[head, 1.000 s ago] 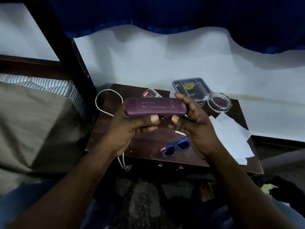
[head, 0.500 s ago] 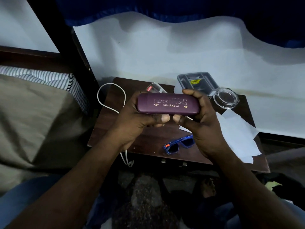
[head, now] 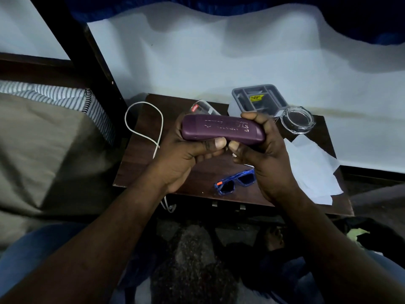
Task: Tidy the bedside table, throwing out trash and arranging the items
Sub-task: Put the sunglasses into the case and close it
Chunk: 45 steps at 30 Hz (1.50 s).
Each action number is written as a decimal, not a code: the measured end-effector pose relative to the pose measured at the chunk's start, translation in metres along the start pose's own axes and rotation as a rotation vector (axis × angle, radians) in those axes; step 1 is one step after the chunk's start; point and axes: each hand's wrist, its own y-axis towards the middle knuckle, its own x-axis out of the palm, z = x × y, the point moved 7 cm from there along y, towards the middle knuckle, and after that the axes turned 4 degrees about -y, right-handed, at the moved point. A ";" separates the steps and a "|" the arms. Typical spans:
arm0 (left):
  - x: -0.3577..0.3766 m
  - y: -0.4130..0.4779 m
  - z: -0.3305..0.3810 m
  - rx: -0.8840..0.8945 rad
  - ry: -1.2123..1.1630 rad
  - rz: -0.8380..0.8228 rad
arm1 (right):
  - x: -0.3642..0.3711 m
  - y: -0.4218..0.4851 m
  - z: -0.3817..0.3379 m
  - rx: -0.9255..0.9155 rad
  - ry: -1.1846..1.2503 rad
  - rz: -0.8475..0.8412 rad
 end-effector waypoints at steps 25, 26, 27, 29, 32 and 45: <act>-0.002 -0.003 -0.007 -0.057 0.040 0.127 | 0.013 -0.010 -0.037 -0.554 -0.938 0.027; -0.002 -0.004 -0.008 -0.056 0.032 0.126 | 0.016 -0.012 -0.039 -0.564 -0.987 0.053; -0.002 -0.004 -0.008 -0.058 0.023 0.130 | 0.020 -0.014 -0.041 -0.572 -1.021 0.077; -0.002 -0.004 -0.009 -0.060 0.018 0.142 | 0.028 -0.019 -0.043 -0.585 -1.066 0.113; 0.001 -0.007 -0.014 -0.060 0.049 0.139 | 0.022 -0.014 -0.040 -0.519 -1.103 0.180; 0.009 -0.006 -0.017 -0.187 -0.172 -0.068 | -0.030 0.019 0.012 0.201 0.025 0.213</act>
